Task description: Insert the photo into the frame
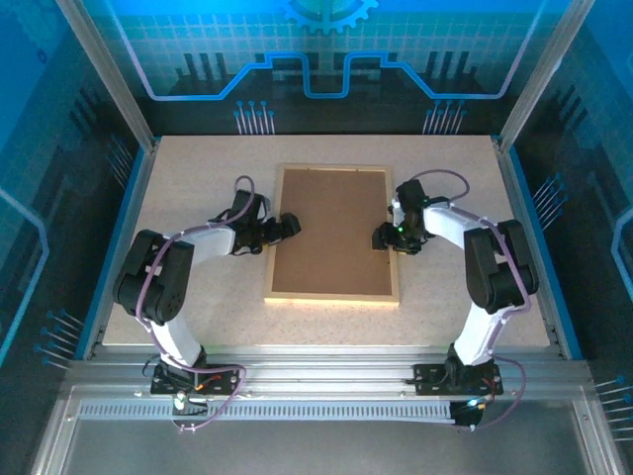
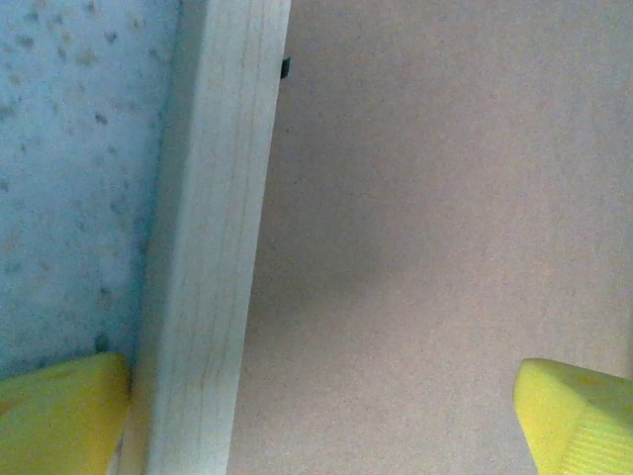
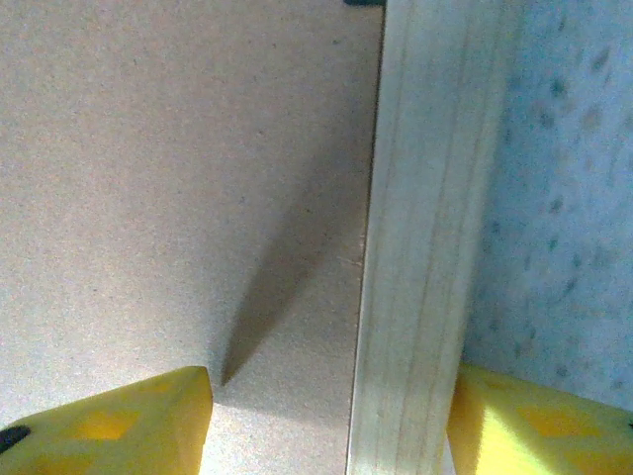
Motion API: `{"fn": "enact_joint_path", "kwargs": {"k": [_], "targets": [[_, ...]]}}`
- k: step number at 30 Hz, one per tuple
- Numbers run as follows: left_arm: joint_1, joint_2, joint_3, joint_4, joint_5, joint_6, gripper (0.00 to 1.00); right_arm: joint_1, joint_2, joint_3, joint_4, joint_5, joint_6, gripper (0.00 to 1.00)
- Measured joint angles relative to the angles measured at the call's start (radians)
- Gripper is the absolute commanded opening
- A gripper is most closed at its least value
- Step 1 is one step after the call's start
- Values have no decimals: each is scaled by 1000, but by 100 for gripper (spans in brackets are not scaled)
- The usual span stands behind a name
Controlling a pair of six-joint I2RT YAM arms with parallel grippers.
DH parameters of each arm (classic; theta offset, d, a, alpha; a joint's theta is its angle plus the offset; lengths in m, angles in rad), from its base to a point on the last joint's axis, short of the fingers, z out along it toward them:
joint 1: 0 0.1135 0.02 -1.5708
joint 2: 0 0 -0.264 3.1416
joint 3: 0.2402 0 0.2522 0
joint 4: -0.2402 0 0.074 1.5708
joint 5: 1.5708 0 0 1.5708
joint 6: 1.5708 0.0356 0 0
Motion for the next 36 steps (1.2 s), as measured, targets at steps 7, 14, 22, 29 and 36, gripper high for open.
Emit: {"fn": "enact_joint_path", "kwargs": {"k": [7, 14, 22, 29, 36], "targets": [[-43, -88, -73, -34, -6, -35, 99, 4, -75, -55, -28, 22, 16, 76], [-34, -70, 27, -113, -29, -15, 99, -28, -76, 114, -45, 88, -5, 100], [47, 65, 199, -77, -29, -11, 99, -82, 44, 345, -16, 105, -62, 78], [58, 149, 231, -55, -31, -11, 99, -124, 283, 566, -69, 117, -105, 69], [58, 185, 229, -15, -12, -20, 99, -128, 421, 716, -140, 163, -137, 67]]}}
